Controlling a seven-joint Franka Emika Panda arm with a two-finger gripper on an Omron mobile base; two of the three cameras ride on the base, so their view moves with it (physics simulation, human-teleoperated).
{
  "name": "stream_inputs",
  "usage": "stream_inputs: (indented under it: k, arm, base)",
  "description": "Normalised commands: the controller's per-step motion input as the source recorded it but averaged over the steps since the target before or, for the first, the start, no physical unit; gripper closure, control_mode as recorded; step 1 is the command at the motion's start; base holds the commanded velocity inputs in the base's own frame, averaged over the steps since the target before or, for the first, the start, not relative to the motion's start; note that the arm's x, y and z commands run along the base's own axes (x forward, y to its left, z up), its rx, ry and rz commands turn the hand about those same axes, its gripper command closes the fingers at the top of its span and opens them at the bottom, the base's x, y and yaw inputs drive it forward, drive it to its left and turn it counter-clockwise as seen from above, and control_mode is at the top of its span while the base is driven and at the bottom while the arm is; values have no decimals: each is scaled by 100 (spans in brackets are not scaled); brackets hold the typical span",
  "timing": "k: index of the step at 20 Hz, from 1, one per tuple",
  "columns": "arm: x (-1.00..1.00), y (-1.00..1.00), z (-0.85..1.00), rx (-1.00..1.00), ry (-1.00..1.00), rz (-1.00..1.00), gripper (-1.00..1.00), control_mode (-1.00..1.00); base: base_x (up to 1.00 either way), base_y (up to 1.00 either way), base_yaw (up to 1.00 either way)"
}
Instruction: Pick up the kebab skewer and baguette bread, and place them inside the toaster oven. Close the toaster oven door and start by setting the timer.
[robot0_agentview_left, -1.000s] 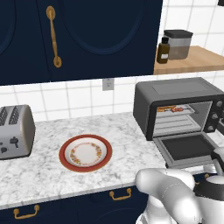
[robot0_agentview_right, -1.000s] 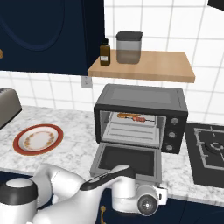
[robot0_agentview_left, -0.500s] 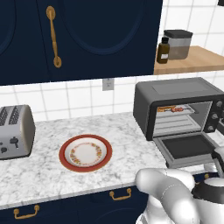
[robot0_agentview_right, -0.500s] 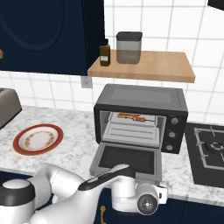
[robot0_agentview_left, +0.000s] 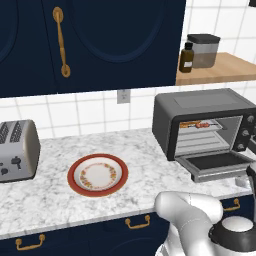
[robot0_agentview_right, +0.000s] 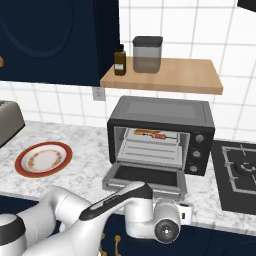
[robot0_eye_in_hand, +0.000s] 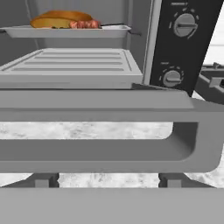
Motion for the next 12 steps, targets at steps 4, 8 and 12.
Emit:
stream_inputs:
  k: [4,8,12]
  arm:
    - [40,11,41,0,-16,0,-100,-100]
    - [44,14,40,0,-18,0,-100,-100]
    - [39,19,53,0,-20,0,-100,-100]
  base:
    - [0,0,0]
    - [0,0,0]
    - [0,0,0]
